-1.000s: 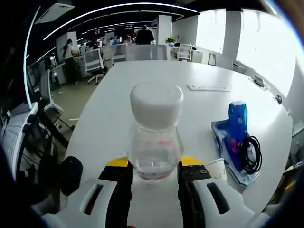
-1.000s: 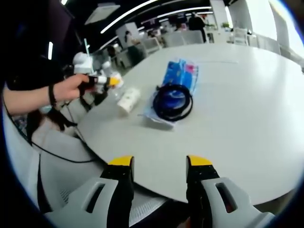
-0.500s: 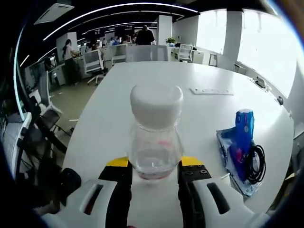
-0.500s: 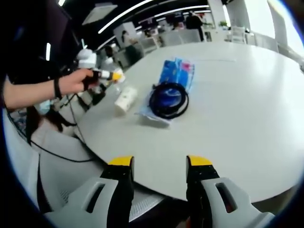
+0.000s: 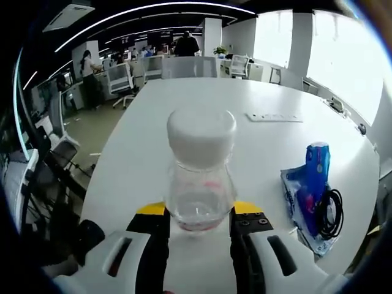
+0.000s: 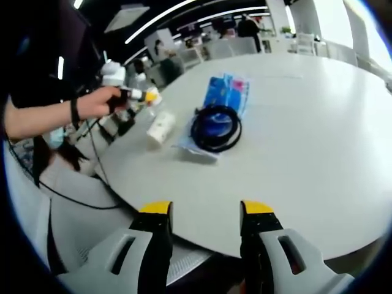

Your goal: Arrange the tabletop items into an orderly group along one side of the table until the central work area is clear of visible clutter.

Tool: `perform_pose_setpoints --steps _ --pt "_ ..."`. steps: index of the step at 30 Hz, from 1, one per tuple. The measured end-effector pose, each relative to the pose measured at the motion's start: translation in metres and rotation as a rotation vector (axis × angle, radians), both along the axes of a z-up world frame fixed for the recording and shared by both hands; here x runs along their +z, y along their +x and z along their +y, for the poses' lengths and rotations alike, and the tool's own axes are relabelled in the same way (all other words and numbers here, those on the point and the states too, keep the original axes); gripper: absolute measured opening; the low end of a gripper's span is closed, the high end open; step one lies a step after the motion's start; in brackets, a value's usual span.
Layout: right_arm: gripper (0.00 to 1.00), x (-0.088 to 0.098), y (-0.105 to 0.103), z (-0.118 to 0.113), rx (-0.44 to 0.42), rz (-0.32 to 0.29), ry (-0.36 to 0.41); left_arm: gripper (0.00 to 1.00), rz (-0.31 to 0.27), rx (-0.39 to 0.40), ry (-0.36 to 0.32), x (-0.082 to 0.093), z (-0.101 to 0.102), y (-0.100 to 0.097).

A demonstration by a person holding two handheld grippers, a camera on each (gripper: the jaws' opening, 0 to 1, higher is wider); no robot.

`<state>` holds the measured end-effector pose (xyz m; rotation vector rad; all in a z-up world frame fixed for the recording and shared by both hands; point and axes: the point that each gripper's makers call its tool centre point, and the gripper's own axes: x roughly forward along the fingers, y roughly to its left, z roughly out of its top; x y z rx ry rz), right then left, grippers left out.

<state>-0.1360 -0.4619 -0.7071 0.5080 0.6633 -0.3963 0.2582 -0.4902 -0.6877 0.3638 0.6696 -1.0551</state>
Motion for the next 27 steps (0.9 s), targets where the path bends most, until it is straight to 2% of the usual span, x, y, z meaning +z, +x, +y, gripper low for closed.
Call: perform_pose_setpoints --steps 5,11,19,27 --pt "0.42 0.000 0.001 0.001 0.003 -0.004 0.001 0.37 0.030 0.019 -0.037 0.007 0.002 0.000" --pt "0.42 -0.001 0.003 0.004 0.007 -0.009 0.004 0.39 0.032 0.016 -0.056 0.014 0.010 -0.004" --pt "0.43 -0.001 0.008 0.007 0.014 -0.021 0.002 0.40 0.068 0.037 -0.081 0.014 0.036 -0.019" --pt "0.43 0.000 0.013 0.008 0.023 -0.031 -0.001 0.39 0.111 0.059 -0.079 0.005 0.064 -0.036"
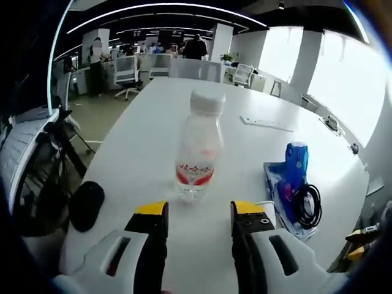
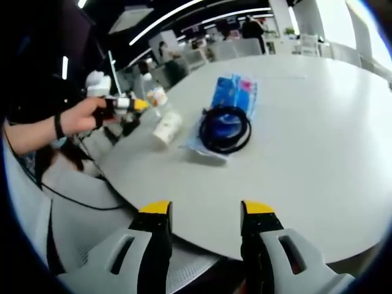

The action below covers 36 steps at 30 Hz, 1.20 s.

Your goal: Arrange the tabletop items into an orderly group along one side of the table until the central work area is clear of visible clutter.

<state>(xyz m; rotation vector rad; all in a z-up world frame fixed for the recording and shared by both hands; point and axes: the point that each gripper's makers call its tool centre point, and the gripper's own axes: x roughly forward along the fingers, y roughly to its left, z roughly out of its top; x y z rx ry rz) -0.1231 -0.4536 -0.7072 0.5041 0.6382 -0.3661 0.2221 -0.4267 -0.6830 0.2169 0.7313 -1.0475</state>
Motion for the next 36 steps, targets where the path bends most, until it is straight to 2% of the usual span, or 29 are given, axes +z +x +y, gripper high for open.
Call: perform_pose_setpoints --steps 8,9,10,11,15,19,26,33,36 --pt "0.43 0.001 0.004 0.004 0.018 -0.008 -0.003 0.39 0.063 -0.011 -0.019 -0.005 0.015 -0.024" --pt "0.43 0.001 0.005 0.005 0.020 -0.009 -0.004 0.38 0.081 -0.003 -0.035 -0.004 0.014 -0.026" --pt "0.43 0.002 0.005 0.005 0.022 -0.010 -0.006 0.37 0.131 0.011 -0.073 -0.003 0.012 -0.032" --pt "0.43 0.002 0.006 0.006 0.022 -0.012 -0.007 0.37 0.147 0.025 -0.082 -0.003 0.013 -0.033" --pt "0.43 0.004 0.006 0.005 0.021 -0.017 -0.011 0.38 0.144 0.011 -0.075 -0.004 0.014 -0.039" --pt "0.43 0.004 0.006 0.006 0.024 -0.018 -0.013 0.38 0.195 0.018 -0.101 -0.004 0.011 -0.047" --pt "0.43 0.004 0.007 0.010 0.027 -0.022 -0.013 0.46 0.270 -0.014 -0.067 -0.017 0.002 -0.069" --pt "0.44 0.004 0.004 0.011 0.016 -0.027 -0.008 0.50 0.303 -0.056 -0.026 -0.026 -0.012 -0.083" --pt "0.44 0.004 0.001 0.011 0.015 -0.024 -0.009 0.52 0.337 -0.065 -0.018 -0.030 -0.018 -0.088"
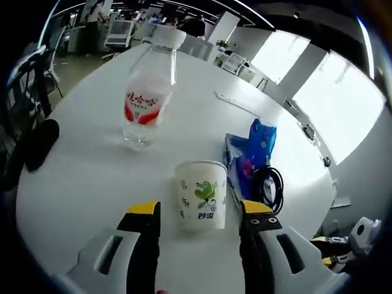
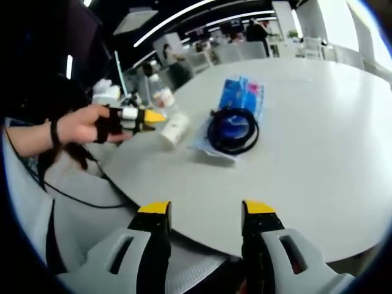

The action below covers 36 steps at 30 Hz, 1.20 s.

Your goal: Arrange the tabletop items into an orderly group along one side of the table until the central work area is clear of visible clutter.

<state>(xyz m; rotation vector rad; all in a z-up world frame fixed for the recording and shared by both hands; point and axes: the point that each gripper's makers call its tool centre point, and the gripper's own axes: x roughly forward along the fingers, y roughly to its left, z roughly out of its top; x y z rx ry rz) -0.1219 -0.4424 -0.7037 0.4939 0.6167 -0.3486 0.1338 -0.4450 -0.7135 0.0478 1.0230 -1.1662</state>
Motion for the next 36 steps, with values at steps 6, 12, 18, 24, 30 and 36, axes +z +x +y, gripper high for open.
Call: perform_pose_setpoints --steps 6,12,18,24,30,36 --pt "0.44 0.000 -0.006 -0.002 -0.013 0.001 0.001 0.54 0.003 -0.025 0.027 -0.007 -0.012 -0.005" --pt "0.44 0.002 -0.010 -0.006 -0.026 0.000 0.000 0.54 -0.002 -0.046 0.073 -0.018 -0.019 -0.007" --pt "0.44 0.000 -0.013 -0.008 -0.035 -0.001 0.006 0.54 -0.044 -0.086 0.120 -0.027 -0.026 -0.007" --pt "0.44 -0.001 -0.017 -0.008 -0.044 0.002 0.010 0.52 -0.075 -0.121 0.151 -0.032 -0.029 -0.010" --pt "0.44 -0.002 -0.018 -0.007 -0.047 0.004 0.013 0.43 -0.089 -0.118 0.163 -0.036 -0.028 -0.011" --pt "0.44 -0.001 -0.020 -0.009 -0.057 0.000 0.010 0.39 -0.112 -0.119 0.124 -0.028 -0.027 -0.007"
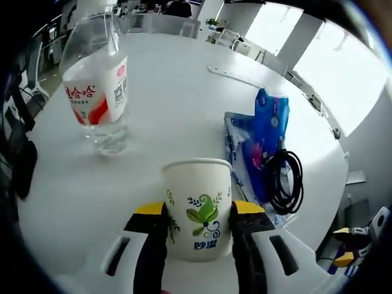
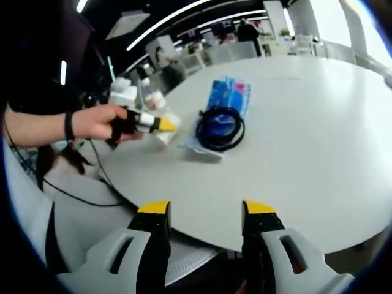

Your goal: Arrange the tabletop items into an orderly group along one side of the table until the central work area is clear of visible clutter.

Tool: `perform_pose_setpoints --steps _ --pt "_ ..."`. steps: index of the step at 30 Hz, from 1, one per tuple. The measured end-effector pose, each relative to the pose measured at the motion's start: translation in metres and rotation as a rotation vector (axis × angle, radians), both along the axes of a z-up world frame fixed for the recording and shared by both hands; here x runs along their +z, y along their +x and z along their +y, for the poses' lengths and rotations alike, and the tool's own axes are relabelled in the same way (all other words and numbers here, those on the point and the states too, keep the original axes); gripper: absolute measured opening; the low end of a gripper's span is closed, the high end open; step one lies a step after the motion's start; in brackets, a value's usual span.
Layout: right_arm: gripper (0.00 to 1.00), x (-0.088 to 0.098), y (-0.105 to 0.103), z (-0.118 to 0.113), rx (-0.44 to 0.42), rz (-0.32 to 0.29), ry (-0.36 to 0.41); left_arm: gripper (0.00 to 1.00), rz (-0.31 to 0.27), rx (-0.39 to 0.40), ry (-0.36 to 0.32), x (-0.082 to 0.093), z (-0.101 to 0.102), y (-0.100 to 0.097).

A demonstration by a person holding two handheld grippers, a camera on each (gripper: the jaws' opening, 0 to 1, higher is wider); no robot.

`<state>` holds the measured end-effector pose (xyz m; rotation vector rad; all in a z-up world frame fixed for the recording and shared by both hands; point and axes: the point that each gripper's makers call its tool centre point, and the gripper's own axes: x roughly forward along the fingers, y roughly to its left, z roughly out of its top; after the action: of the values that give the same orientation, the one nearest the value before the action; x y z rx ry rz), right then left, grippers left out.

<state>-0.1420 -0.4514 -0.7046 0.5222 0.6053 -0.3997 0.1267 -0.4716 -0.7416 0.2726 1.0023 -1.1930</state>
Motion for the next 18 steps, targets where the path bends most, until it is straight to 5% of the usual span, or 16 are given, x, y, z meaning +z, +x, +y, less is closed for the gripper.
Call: perform_pose_setpoints --steps 13,18 --pt "0.44 -0.001 0.006 0.005 0.014 -0.002 0.003 0.39 -0.030 -0.004 -0.085 0.019 0.014 0.013" --pt "0.44 -0.001 0.014 0.008 0.036 -0.006 0.000 0.39 -0.076 -0.057 -0.123 0.031 0.021 0.002"
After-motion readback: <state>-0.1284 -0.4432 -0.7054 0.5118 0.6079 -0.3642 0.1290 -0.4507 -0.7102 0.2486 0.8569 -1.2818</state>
